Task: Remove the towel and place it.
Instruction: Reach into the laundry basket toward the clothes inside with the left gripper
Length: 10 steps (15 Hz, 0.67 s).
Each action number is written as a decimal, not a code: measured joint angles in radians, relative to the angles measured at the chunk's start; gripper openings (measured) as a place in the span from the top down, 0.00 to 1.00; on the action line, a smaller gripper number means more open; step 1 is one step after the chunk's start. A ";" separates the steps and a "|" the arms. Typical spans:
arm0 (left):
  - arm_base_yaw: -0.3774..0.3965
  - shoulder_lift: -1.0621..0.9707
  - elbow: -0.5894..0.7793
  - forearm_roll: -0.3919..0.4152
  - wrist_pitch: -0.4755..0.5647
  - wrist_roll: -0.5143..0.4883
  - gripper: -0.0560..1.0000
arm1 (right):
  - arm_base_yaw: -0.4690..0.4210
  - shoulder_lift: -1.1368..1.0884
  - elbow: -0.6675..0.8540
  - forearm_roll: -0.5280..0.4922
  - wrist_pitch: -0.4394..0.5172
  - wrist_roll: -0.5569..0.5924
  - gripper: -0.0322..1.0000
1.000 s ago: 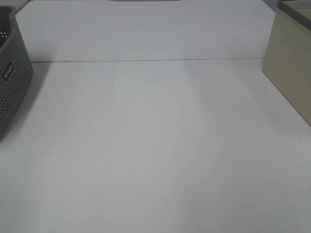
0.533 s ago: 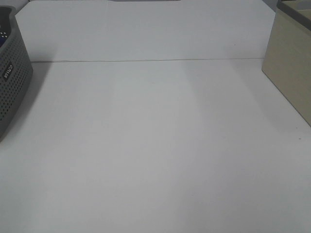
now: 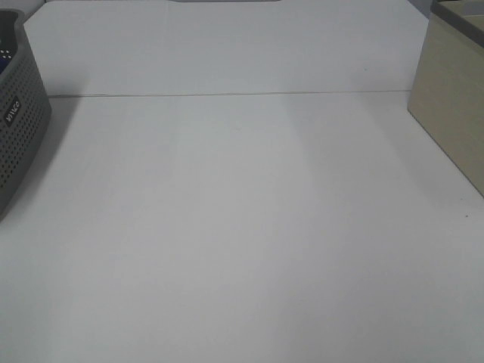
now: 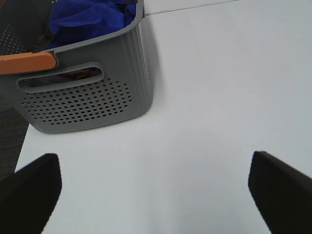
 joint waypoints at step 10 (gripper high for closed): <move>0.000 0.000 0.000 0.003 0.000 0.003 0.01 | 0.000 0.000 0.000 0.000 0.000 0.000 0.24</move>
